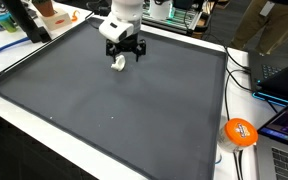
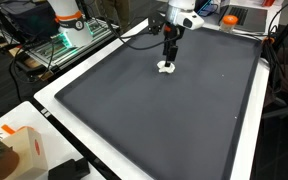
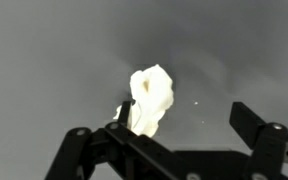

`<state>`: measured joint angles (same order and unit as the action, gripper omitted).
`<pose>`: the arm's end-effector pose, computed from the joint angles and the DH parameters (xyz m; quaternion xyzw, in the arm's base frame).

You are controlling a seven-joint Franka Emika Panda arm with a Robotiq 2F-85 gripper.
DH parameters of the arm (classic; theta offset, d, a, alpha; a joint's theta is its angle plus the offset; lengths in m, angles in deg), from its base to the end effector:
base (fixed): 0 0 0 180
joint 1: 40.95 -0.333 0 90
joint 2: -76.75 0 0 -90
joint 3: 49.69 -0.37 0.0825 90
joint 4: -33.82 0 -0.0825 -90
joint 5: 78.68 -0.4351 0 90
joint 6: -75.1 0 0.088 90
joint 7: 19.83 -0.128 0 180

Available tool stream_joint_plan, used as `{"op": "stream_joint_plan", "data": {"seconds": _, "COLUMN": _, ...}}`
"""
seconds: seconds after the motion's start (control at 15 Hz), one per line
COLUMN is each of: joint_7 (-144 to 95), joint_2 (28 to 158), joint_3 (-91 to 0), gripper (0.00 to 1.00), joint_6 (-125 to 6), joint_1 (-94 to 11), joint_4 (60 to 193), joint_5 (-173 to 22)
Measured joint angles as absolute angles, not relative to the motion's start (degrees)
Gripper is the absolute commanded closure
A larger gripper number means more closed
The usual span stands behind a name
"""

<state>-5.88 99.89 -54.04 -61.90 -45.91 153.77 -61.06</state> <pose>0.6163 0.0940 0.2070 0.9450 0.3120 -0.0538 0.0814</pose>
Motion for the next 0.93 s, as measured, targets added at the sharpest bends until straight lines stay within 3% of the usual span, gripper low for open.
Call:
{"op": "stream_joint_plan", "data": {"seconds": 0.67, "joint_7": -22.4, "joint_2": 83.3, "joint_3": -54.3, "gripper": 0.00, "joint_6": -63.8, "joint_1": -46.3, "joint_4": 163.5, "joint_5": -62.7}}
{"op": "stream_joint_plan", "data": {"seconds": 0.93, "joint_7": -22.7, "joint_2": 82.8, "joint_3": -54.3, "gripper": 0.00, "joint_6": -63.9, "joint_1": -46.3, "joint_4": 163.5, "joint_5": -62.7}}
